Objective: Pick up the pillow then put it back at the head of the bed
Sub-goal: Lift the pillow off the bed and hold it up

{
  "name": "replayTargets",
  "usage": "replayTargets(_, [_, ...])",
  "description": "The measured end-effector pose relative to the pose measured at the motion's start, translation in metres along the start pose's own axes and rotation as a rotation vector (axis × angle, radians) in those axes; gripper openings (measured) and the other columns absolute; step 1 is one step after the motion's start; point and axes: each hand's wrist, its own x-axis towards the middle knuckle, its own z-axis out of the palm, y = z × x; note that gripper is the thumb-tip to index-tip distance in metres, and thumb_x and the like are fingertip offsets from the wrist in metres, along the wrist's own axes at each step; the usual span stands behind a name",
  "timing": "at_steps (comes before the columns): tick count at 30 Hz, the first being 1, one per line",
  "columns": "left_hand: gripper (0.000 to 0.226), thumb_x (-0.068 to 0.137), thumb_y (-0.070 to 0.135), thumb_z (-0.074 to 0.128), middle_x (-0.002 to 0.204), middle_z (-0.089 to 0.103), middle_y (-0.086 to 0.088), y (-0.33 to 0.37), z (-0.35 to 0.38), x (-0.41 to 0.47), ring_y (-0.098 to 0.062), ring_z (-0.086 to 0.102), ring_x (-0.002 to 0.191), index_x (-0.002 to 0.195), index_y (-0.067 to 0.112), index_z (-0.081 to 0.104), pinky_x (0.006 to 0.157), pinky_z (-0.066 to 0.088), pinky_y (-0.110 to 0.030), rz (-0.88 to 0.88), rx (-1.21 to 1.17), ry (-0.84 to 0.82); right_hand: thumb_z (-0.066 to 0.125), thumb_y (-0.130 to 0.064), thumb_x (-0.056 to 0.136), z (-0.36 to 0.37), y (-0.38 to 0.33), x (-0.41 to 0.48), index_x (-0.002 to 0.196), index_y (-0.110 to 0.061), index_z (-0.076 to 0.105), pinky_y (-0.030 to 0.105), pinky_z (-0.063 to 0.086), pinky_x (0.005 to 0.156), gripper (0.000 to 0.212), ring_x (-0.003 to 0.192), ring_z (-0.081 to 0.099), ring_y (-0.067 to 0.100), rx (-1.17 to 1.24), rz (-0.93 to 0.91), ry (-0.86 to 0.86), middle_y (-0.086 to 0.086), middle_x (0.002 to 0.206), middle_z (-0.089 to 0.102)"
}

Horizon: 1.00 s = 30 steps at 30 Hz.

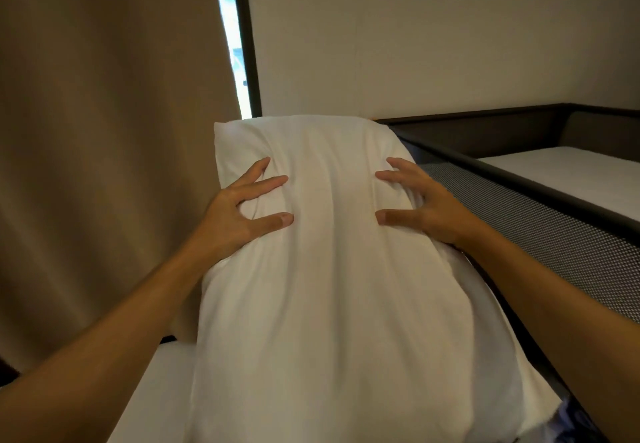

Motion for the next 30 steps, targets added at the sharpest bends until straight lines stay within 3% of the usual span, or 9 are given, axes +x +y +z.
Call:
replayTargets(7, [0.065,0.064,0.052,0.075,0.154,0.032,0.026,-0.030,-0.003,0.083,0.008,0.030,0.140,0.126,0.049,0.059,0.109,0.028,-0.020,0.108,-0.060,-0.029,0.083,-0.041,0.062,-0.018,0.002,0.054,0.127,-0.041,0.057,0.020,0.023,0.105,0.070,0.134,0.030,-0.005,-0.057,0.005,0.128,-0.021,0.151,0.032])
replayTargets(12, [0.067,0.067,0.042,0.078,0.155,0.033,0.024,-0.040,-0.008,0.146,0.010,0.027,0.141,0.131,0.040,0.059,0.114,0.026,-0.023,0.193,-0.103,-0.071,0.077,-0.057,0.055,-0.034,-0.003,0.090,0.128,-0.043,0.055,0.022,0.024,0.105,0.078,0.134,0.030,-0.003,-0.139,0.033,0.204,-0.021,0.151,0.031])
replayTargets(18, [0.064,0.072,0.036,0.079,0.156,0.033,0.017,-0.048,0.001,0.218,0.004,0.028,0.142,0.133,0.035,0.058,0.116,0.026,-0.028,0.292,-0.161,-0.139,0.077,-0.054,0.062,-0.062,-0.012,0.117,0.130,-0.043,0.054,0.025,0.025,0.106,0.072,0.133,0.033,0.001,-0.259,0.080,0.279,-0.019,0.152,0.032])
replayTargets(24, [0.062,0.065,0.047,0.082,0.153,0.039,0.017,-0.042,0.025,0.281,0.006,0.032,0.140,0.123,0.046,0.062,0.117,0.027,-0.032,0.352,-0.272,-0.190,0.075,-0.062,0.058,-0.106,-0.017,0.137,0.126,-0.044,0.057,0.024,0.026,0.103,0.073,0.130,0.037,0.002,-0.358,0.138,0.328,-0.017,0.150,0.035])
replayTargets(30, [0.053,0.069,0.043,0.079,0.151,0.041,0.019,-0.018,0.060,0.344,0.006,0.037,0.137,0.119,0.048,0.062,0.113,0.030,-0.028,0.400,-0.339,-0.239,0.074,-0.065,0.055,-0.163,-0.016,0.157,0.123,-0.040,0.061,0.022,0.024,0.104,0.074,0.130,0.039,0.003,-0.464,0.185,0.375,-0.014,0.147,0.042])
